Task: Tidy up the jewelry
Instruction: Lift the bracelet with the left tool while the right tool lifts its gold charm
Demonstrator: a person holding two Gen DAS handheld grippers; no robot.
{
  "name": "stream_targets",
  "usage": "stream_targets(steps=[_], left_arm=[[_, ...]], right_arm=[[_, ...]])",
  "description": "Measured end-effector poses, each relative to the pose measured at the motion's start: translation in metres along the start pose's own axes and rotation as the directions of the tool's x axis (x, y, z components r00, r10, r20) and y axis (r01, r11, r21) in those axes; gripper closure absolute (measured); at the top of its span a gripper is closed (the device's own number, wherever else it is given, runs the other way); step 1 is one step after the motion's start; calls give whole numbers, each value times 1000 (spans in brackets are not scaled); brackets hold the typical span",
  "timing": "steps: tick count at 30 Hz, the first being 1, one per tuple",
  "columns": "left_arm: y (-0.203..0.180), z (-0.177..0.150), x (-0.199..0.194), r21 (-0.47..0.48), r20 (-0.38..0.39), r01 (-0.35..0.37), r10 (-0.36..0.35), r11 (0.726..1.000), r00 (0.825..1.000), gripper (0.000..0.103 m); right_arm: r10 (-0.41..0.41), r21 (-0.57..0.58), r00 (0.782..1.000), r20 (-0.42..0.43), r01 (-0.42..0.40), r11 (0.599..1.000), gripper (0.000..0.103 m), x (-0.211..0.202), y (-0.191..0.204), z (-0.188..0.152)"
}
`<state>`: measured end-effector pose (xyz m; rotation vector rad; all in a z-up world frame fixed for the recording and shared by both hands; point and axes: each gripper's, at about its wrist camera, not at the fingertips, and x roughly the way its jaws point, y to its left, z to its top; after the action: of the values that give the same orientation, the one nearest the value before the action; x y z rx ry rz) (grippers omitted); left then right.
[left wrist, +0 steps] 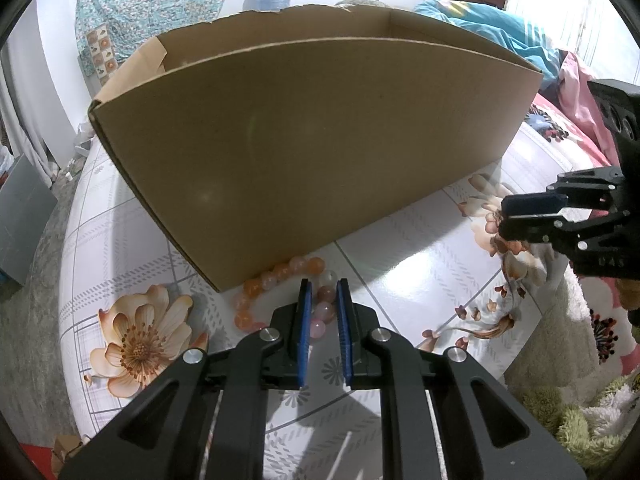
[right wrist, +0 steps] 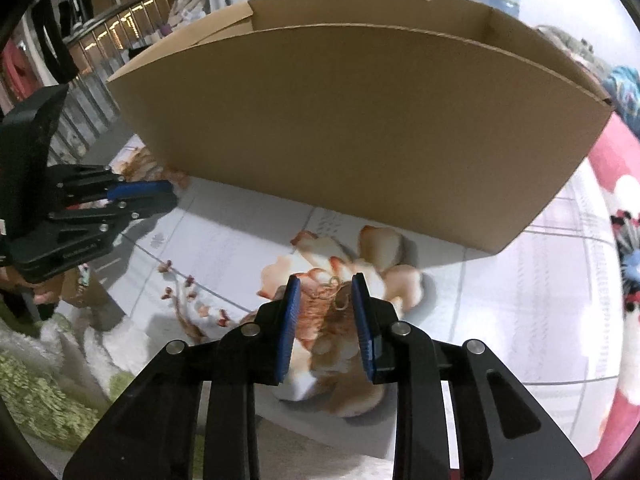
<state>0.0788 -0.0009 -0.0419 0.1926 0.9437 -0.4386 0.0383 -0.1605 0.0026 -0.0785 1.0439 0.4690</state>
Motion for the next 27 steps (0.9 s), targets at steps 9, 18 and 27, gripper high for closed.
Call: stream_targets(steps=[9, 18, 27], left_arm=[[0, 0, 0, 1, 1, 0, 0, 1000, 1000, 91], [0, 1, -1, -3, 1, 1, -1, 1000, 1000, 91], [0, 0, -1, -5, 1, 2, -2, 1000, 1000, 91]], right_arm=[[1, 17, 1000, 4, -1, 1000, 74, -5, -3, 0], [77, 26, 997, -15, -77, 997, 72, -5, 9, -4], [-18, -10, 1000, 4, 18, 1000, 72, -2, 7, 0]])
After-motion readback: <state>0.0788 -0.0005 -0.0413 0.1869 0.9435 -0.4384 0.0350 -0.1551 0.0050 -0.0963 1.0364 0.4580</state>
